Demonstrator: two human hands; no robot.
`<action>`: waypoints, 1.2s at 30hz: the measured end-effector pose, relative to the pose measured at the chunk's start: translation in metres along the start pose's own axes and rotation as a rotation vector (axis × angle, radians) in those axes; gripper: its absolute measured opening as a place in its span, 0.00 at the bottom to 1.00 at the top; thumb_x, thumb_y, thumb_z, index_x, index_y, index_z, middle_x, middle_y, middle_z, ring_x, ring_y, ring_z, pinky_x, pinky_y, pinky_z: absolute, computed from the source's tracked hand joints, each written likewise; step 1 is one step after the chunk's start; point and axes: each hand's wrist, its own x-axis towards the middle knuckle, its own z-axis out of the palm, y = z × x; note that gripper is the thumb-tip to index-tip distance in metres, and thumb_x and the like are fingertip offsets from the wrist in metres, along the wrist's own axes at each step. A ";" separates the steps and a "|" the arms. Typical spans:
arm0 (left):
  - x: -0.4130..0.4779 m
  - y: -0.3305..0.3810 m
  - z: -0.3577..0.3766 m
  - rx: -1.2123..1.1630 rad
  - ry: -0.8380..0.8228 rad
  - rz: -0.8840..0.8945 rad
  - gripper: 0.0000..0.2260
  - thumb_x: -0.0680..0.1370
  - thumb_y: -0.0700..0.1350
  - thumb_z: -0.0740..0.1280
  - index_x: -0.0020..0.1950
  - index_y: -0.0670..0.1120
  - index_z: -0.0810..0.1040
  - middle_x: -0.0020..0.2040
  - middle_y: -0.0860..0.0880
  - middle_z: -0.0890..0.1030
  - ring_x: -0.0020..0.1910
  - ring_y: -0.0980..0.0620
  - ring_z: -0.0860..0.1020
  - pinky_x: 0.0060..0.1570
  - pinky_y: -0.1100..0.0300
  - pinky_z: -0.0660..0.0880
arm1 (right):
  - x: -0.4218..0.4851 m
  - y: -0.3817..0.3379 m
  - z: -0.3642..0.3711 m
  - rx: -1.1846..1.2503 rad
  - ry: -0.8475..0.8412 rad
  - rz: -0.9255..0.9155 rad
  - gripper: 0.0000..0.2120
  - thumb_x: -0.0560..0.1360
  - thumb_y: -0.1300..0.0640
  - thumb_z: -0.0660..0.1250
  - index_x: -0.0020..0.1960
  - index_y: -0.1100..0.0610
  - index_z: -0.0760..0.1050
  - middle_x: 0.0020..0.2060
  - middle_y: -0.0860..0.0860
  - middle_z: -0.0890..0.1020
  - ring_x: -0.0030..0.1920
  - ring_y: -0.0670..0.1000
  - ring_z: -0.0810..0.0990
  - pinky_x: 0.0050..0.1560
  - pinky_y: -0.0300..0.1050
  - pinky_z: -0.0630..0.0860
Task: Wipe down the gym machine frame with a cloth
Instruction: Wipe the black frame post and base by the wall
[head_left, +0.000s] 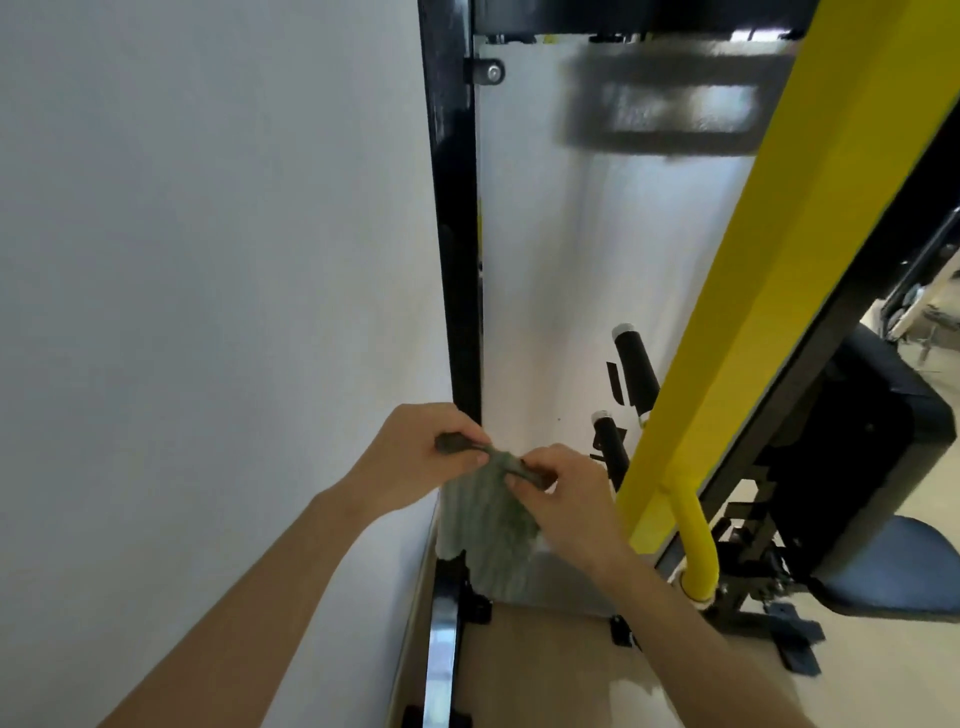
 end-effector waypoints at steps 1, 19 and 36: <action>0.001 -0.005 -0.003 0.054 0.025 -0.005 0.08 0.74 0.43 0.77 0.51 0.53 0.87 0.41 0.62 0.81 0.43 0.63 0.80 0.42 0.73 0.72 | 0.007 -0.001 0.003 -0.035 0.018 0.004 0.02 0.76 0.54 0.73 0.45 0.50 0.81 0.41 0.46 0.78 0.41 0.43 0.76 0.42 0.30 0.71; 0.121 -0.037 -0.071 -0.077 0.592 -0.291 0.05 0.80 0.49 0.67 0.48 0.53 0.83 0.35 0.57 0.84 0.35 0.58 0.83 0.45 0.52 0.82 | 0.159 -0.079 0.003 0.296 0.360 0.008 0.10 0.75 0.63 0.70 0.46 0.47 0.82 0.40 0.43 0.85 0.43 0.44 0.84 0.53 0.51 0.82; 0.211 -0.015 -0.112 -0.844 0.613 -0.086 0.10 0.78 0.43 0.73 0.55 0.48 0.74 0.47 0.51 0.85 0.49 0.50 0.85 0.52 0.55 0.83 | 0.242 -0.135 -0.045 -0.549 0.523 -0.747 0.17 0.77 0.64 0.67 0.65 0.60 0.74 0.66 0.58 0.78 0.70 0.57 0.73 0.79 0.50 0.58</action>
